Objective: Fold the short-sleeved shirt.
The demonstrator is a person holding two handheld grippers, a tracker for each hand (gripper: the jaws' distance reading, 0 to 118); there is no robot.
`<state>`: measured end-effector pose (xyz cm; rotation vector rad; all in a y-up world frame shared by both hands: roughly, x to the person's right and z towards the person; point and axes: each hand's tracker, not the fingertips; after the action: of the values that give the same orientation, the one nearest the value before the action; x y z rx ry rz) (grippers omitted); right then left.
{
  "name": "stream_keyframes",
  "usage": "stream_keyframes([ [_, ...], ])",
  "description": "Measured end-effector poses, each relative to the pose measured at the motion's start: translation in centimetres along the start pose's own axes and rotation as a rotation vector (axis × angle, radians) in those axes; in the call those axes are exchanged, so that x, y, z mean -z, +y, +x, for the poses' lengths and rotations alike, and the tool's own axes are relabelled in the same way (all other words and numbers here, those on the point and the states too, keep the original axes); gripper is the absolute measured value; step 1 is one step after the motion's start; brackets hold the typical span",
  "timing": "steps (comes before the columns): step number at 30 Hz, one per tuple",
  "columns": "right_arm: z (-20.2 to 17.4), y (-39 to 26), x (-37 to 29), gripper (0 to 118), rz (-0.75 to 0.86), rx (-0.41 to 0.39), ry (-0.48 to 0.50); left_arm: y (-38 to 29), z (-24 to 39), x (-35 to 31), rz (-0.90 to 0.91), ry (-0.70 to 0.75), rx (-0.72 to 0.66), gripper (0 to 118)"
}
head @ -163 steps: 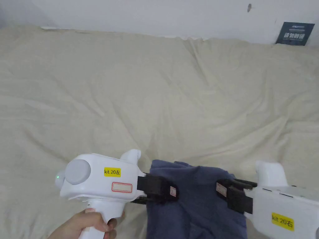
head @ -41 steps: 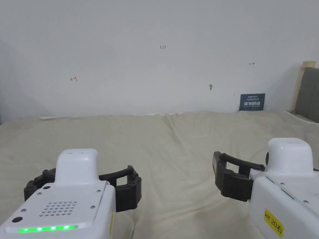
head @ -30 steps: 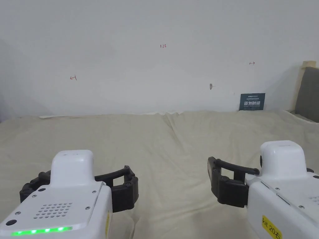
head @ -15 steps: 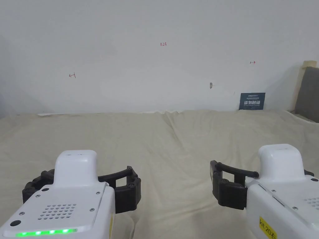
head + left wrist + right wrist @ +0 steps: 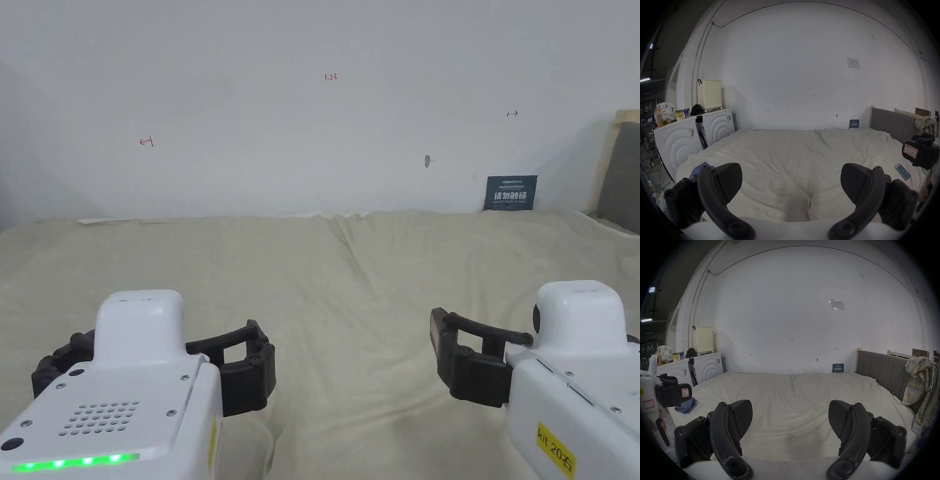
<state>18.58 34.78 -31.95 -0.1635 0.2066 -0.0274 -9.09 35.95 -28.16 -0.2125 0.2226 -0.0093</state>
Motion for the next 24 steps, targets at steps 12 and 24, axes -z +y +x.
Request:
stream_keyframes([
  [12,0.18,-0.25,0.12,98,-0.004,0.003,-0.014,0.28,0.24,-0.02,0.029,0.009,0.009,118],
  [24,0.12,-0.29,0.12,98,-0.005,-0.001,-0.023,0.22,0.12,-0.11,0.030,-0.008,0.000,118],
])
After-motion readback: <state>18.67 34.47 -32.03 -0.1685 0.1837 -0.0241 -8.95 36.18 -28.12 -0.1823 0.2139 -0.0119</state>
